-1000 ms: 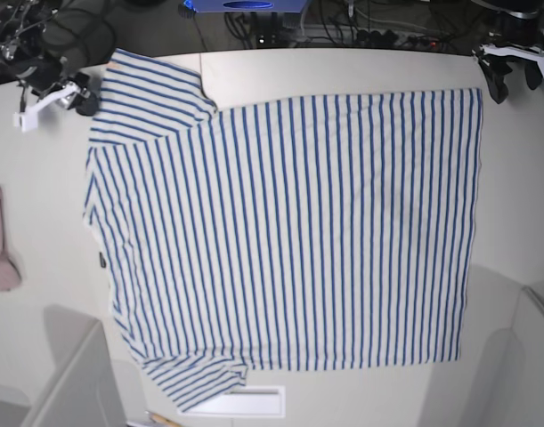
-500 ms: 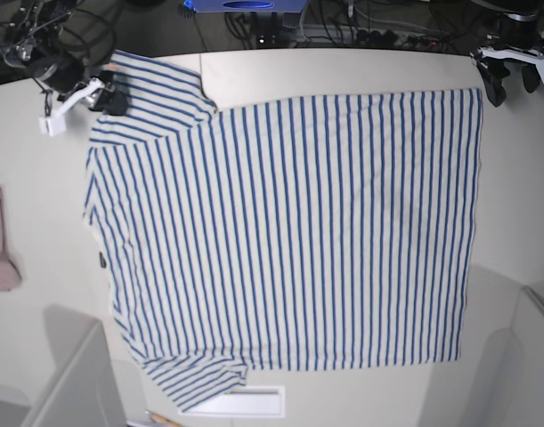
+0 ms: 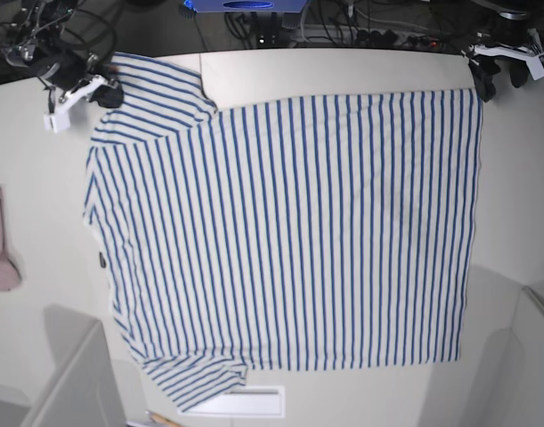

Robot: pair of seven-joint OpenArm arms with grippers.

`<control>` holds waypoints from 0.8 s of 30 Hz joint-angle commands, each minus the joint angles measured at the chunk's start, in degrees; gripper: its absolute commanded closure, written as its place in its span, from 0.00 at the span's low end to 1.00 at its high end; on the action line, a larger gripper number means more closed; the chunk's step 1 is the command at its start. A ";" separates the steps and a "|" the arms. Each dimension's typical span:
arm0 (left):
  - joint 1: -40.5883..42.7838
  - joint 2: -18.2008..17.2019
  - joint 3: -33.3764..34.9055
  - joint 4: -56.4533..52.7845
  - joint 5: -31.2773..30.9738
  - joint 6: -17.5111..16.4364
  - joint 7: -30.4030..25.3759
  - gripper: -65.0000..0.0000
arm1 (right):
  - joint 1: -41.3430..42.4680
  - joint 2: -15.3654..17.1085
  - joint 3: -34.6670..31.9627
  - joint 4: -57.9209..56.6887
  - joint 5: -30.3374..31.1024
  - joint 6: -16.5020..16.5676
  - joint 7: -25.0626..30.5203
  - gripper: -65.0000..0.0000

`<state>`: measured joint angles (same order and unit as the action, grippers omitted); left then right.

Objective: Fold the T-shirt properly
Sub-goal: 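Move both grippers to the shirt's shoulder corners and grasp them, then lift the shoulder corners with both grippers and pull the shirt toward the robot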

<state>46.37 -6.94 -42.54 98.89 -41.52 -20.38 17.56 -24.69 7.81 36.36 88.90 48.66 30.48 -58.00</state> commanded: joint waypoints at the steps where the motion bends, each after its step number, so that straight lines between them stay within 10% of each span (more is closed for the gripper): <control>1: 0.27 -0.49 -0.58 0.40 -0.55 -0.50 0.06 0.25 | -0.59 0.41 -0.01 0.28 -2.03 -0.55 -1.83 1.00; 24: -10.81 4.96 -10.60 -1.18 -0.02 1.26 23.98 0.26 | -0.76 0.49 0.08 0.37 -2.03 -0.55 -2.18 1.00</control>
<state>34.83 -1.41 -52.75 97.17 -40.80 -18.76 42.28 -24.82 7.81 36.36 88.92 48.90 30.48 -58.35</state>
